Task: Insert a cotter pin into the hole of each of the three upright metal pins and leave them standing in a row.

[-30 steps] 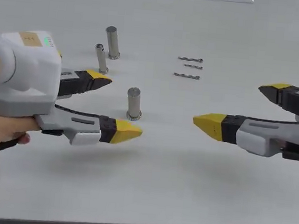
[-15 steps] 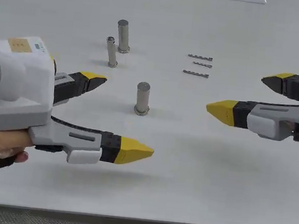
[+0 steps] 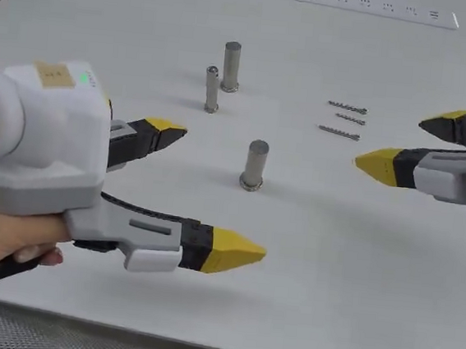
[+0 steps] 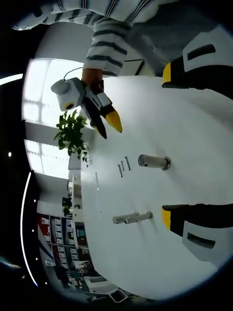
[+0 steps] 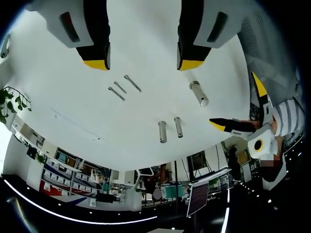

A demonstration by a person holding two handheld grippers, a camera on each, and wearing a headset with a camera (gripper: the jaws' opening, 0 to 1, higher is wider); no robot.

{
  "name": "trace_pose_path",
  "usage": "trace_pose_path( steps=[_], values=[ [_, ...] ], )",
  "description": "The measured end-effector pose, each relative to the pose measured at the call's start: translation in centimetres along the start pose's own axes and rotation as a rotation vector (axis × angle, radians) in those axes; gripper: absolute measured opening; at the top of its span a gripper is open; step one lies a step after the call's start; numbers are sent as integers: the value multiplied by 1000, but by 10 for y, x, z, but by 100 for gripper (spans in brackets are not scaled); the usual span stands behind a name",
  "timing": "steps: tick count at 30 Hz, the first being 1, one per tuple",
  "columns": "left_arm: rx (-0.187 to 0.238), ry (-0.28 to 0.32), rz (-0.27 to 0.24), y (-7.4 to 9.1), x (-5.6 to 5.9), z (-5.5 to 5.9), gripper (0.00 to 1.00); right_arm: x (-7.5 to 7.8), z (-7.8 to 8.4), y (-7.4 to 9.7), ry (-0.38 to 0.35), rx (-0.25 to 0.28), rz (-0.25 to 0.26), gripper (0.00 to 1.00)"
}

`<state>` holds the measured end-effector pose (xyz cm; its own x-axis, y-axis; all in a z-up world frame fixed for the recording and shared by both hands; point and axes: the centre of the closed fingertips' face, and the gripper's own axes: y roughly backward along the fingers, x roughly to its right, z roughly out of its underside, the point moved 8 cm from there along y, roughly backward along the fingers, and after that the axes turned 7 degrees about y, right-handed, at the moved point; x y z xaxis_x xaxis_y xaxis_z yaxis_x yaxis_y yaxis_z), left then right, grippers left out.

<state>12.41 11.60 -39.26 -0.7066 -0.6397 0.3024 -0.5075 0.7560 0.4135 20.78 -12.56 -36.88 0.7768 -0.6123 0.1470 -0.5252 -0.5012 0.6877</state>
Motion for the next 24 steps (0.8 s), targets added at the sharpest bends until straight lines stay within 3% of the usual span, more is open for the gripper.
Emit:
trace_pose_path(
  steps=[4, 8, 14, 17, 20, 22, 24],
  values=[
    [5, 9, -14, 1, -1, 0, 99, 7, -2, -11, 36, -12, -36, 48],
    [-13, 7, -24, 3, -1, 1, 99, 7, 1, -21, 91, -61, -79, 44],
    [13, 26, -31, 14, 4, -1, 99, 13, 2, -45, 127, -92, -126, 38],
    [26, 49, -41, 18, 6, 0, 99, 12, -3, -52, 82, -57, -176, 35],
    [29, 61, -41, 19, 10, 3, 99, 15, -8, -57, 85, -54, -183, 33],
    [26, 67, -41, 20, 13, 4, 99, 20, -8, -61, 180, -112, -158, 32],
    [13, 57, -50, 21, 16, 6, 99, 20, -8, -67, 209, -137, -163, 32]
  ],
)
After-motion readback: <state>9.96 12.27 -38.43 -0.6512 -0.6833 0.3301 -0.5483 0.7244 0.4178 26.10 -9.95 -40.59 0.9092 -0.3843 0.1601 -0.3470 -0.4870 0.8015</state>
